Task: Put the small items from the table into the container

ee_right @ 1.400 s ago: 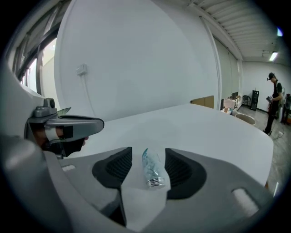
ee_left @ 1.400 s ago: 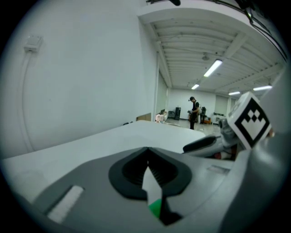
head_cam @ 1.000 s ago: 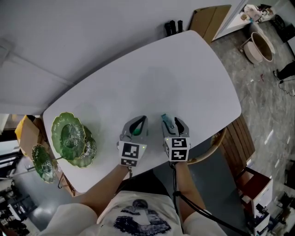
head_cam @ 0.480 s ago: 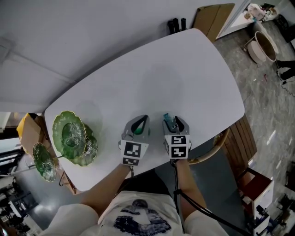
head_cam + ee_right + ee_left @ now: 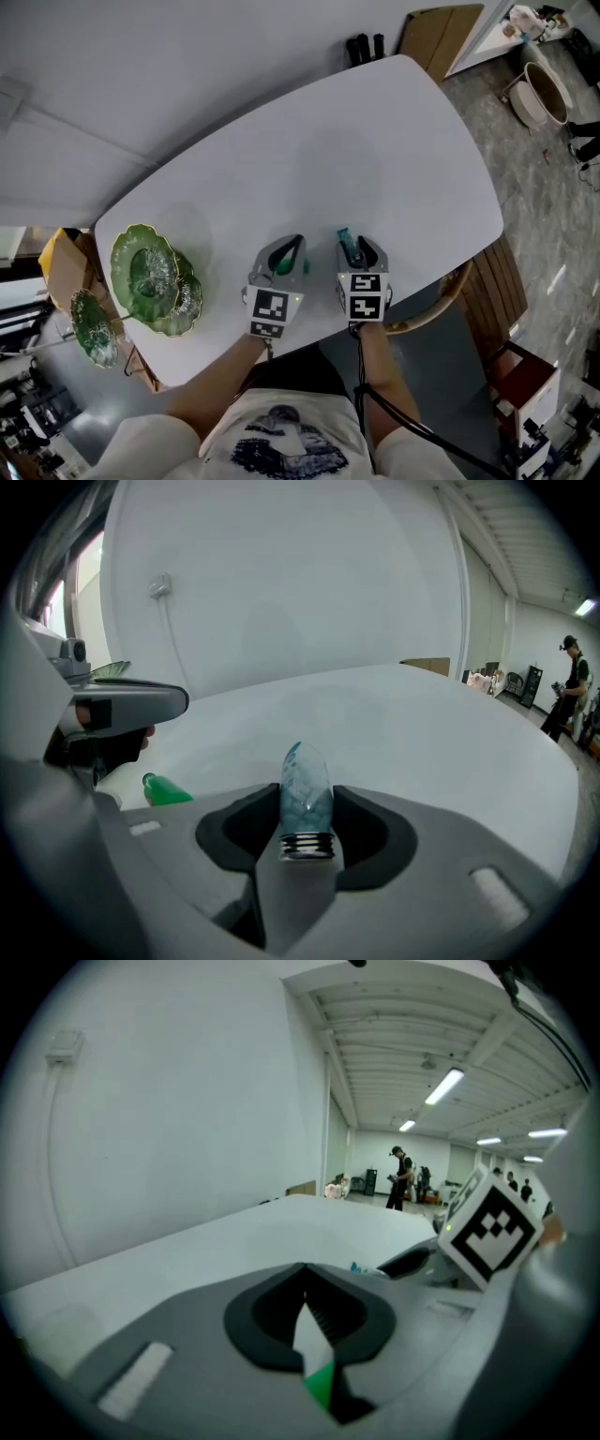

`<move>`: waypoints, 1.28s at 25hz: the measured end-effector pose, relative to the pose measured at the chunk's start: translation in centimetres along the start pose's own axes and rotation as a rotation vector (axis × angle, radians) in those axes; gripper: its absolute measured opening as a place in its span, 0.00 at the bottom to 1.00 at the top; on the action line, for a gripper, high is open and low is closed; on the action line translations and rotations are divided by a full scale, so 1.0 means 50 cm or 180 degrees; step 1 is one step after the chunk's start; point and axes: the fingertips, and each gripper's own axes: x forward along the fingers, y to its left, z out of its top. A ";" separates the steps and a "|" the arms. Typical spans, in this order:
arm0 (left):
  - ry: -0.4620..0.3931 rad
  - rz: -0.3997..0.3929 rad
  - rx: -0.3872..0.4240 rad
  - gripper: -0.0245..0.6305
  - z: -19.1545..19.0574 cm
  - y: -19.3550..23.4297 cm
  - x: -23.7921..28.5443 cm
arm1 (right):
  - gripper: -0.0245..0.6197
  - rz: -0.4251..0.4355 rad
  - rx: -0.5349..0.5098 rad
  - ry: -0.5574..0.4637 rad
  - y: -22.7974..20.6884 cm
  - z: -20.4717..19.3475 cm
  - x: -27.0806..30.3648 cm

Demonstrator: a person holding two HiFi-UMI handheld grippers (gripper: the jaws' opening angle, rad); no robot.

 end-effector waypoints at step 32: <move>-0.0425 0.0668 0.0066 0.02 0.031 0.099 -0.373 | 0.31 0.0315 -0.0358 -0.0573 0.293 0.108 -0.230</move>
